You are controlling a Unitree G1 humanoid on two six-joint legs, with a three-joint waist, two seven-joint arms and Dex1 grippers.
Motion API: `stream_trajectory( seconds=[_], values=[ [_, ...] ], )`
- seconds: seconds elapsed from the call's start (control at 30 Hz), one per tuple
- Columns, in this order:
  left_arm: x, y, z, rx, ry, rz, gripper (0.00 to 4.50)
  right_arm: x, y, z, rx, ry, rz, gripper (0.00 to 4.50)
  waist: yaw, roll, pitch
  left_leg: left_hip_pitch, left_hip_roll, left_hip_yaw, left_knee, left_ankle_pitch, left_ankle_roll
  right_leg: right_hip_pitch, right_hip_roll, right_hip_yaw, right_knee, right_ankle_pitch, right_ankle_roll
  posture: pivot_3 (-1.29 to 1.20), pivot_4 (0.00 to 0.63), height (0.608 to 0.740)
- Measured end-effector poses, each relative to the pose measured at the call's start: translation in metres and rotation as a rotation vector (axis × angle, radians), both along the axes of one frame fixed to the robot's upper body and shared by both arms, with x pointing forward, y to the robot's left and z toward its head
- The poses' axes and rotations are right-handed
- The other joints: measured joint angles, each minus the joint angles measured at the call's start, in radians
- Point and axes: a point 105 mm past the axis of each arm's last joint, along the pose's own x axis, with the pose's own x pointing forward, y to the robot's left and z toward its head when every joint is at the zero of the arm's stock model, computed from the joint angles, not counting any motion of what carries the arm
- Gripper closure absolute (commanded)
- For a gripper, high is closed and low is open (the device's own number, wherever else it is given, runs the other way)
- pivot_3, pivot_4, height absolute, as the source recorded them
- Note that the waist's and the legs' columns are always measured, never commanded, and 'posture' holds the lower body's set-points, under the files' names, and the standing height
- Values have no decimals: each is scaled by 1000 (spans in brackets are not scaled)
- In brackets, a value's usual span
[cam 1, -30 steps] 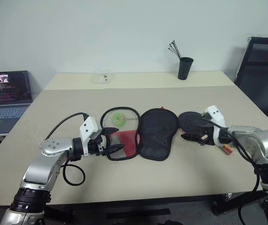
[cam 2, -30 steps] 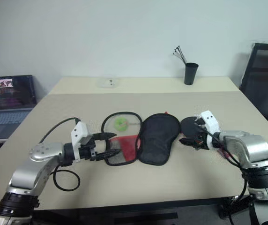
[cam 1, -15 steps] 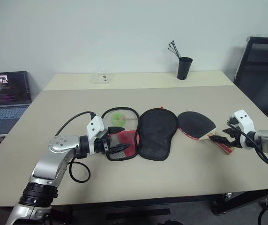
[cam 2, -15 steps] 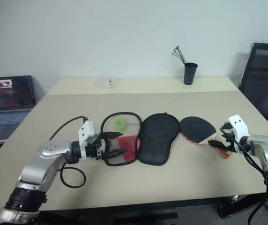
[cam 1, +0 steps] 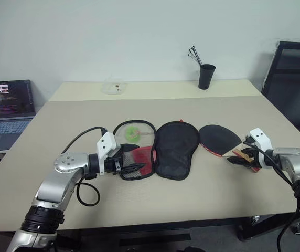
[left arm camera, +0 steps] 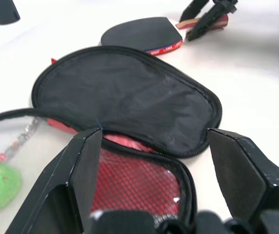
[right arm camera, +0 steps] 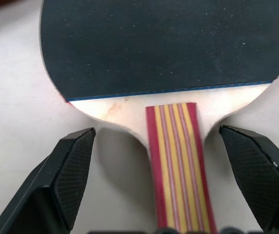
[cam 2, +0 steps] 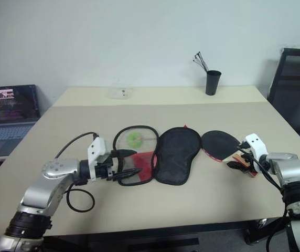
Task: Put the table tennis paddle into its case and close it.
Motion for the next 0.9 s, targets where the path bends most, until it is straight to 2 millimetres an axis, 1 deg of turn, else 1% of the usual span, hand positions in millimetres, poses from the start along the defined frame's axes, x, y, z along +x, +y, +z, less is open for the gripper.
stream_trajectory(
  seconds=[0.23, 0.33, 0.4, 0.53, 0.57, 0.6, 0.67, 0.7, 0.77, 0.83, 0.9],
  values=[
    [-2, 5, -3, 0, 8, 19, 796, 2, 1, -2, -1, -6, -5, 17, 0, 0, 0, 1, 0, 1, 1, 0, 0, 1, 0, 1, 0, 3, 1, 0, 150, 740],
    [-3, 10, -4, 11, 11, 32, 796, -3, 4, 3, 16, -9, 3, 17, 1, 0, 0, 0, 0, 1, 1, 0, 0, 0, 0, 1, 0, 3, 1, 0, 150, 740],
    [-4, 16, -4, 13, 10, 55, 796, -7, 4, 12, 17, -32, 3, 17, 1, 0, 0, 0, 0, 2, 0, 0, 0, -1, 0, 2, 0, 2, 1, 0, 150, 740],
    [-6, 24, -5, 17, 9, 84, 796, -5, 2, 51, 47, -166, -52, 17, 1, 0, 0, 0, 0, 2, 1, 0, 0, -1, 0, 3, 0, 2, 1, 0, 150, 740],
    [-6, 25, -6, 17, 13, 88, 796, -6, 7, 58, 69, -182, -49, 17, 1, 0, 0, 0, 1, 2, 0, 0, 0, -1, 0, 3, 0, 2, 1, 0, 150, 740],
    [-7, 25, -7, 16, 17, 90, 796, -7, 17, 64, 98, -195, -27, 17, 0, 0, 0, 1, 1, 2, 1, 0, 0, -1, 0, 3, 0, 2, 1, 0, 150, 740],
    [-7, 25, -7, 15, 17, 90, 796, -11, 45, 68, 174, -194, 38, 17, -1, 0, 0, 1, 2, 2, 0, 0, 0, -1, 0, 3, 0, 3, 1, 0, 150, 740],
    [-7, 24, -6, 15, 15, 89, 796, -15, 62, 65, 221, -175, 80, 17, -1, 0, 0, 1, 3, 1, 0, 0, 0, -1, 0, 2, 0, 2, 1, 0, 150, 740],
    [-7, 24, -5, 15, 11, 87, 796, -22, 83, 51, 276, -110, 115, 17, 2, 0, 0, 0, 2, 0, 0, 0, 0, -1, 0, 2, 0, 2, 1, 0, 150, 740],
    [-6, 24, -5, 15, 10, 88, 796, -27, 92, 36, 296, -49, 124, 17, 4, 0, 0, 0, 1, 1, 0, 0, 0, -1, 0, 2, 0, 3, 1, 0, 150, 740],
    [-6, 24, -5, 15, 10, 88, 796, -30, 99, 29, 312, -19, 122, 17, 5, 0, 0, -1, 0, 2, 1, 0, 0, -1, -1, 2, 0, 3, 1, 0, 150, 740]
  ],
)
